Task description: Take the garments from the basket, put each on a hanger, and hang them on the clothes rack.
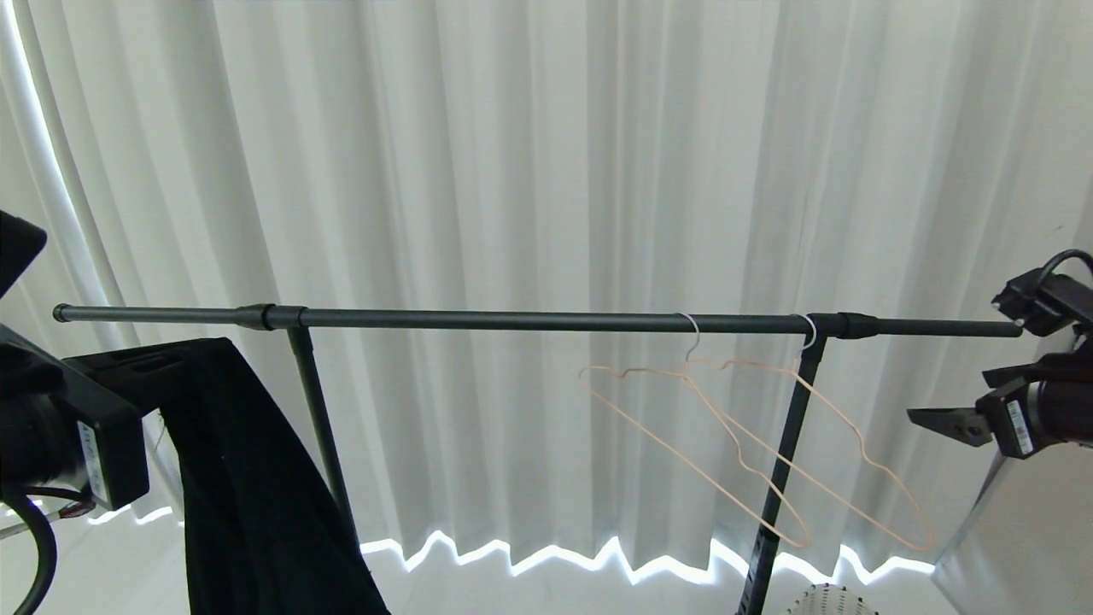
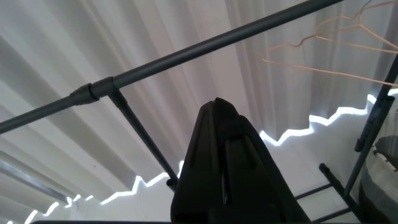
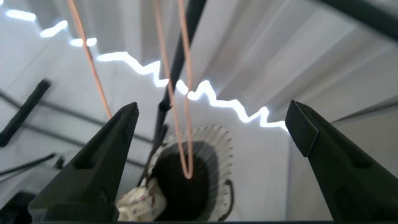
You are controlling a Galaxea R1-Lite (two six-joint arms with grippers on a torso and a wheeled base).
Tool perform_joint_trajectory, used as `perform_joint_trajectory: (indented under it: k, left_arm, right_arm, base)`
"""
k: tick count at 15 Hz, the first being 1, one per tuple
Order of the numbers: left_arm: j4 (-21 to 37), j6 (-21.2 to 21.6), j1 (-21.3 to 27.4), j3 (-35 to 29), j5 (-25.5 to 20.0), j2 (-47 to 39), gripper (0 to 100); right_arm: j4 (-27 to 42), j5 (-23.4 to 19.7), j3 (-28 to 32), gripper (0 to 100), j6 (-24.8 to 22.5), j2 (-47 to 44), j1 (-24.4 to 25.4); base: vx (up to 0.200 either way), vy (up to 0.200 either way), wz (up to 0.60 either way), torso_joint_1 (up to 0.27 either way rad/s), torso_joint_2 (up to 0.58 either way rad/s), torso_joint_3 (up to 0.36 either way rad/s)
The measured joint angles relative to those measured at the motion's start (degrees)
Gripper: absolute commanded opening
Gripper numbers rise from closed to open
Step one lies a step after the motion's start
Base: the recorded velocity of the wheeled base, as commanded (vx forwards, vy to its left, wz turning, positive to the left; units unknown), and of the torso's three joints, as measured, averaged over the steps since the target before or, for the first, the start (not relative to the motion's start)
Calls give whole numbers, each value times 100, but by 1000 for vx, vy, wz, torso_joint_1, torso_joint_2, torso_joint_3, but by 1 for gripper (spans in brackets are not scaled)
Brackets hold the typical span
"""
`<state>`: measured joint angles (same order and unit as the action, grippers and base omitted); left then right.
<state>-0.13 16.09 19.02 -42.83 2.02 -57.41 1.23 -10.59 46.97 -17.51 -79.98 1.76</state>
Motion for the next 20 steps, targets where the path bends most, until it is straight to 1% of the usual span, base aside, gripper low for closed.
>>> perform_joint_trajectory:
  k: [2,4,6,9,12,17,18,20]
  left_arm:
    - [2,18,18,2,49,22,0]
    - [-5,176,18,-45,366,68,0]
    - [0,276,20,-50,616,138,0]
    - [6,266,-17,57,651,245,0]
    - [2,265,-28,149,950,316,0]
    - [6,290,-30,295,1113,462,0]
    - [4,299,-30,319,1157,488,0]
    - [4,308,-26,356,1168,523,0]
  right_arm:
    - [-262,-194,0,100,-78,-478,-77]
    - [-717,-429,-50,100,-316,-973,-208]
    - [-992,-783,-83,100,-564,-1418,-327]
    - [-1449,-1146,-95,100,-753,-2004,-375]
    - [-1957,-1247,-89,100,-813,-2511,-373]
    - [-2044,-1332,-50,100,-811,-2988,-368]
    - [-2049,-1390,-32,100,-808,-3029,-368]
    - [-2049,-1691,2,100,-770,-3073,-368]
  base:
    - [0,0,0,0,0,0]
    - [0,0,0,0,0,0]
    - [0,0,0,0,0,0]
    - [0,0,0,0,0,0]
    - [0,0,0,0,0,0]
    - [0,0,0,0,0,0]
    - [0,0,0,0,0,0]
    - [0,0,0,0,0,0]
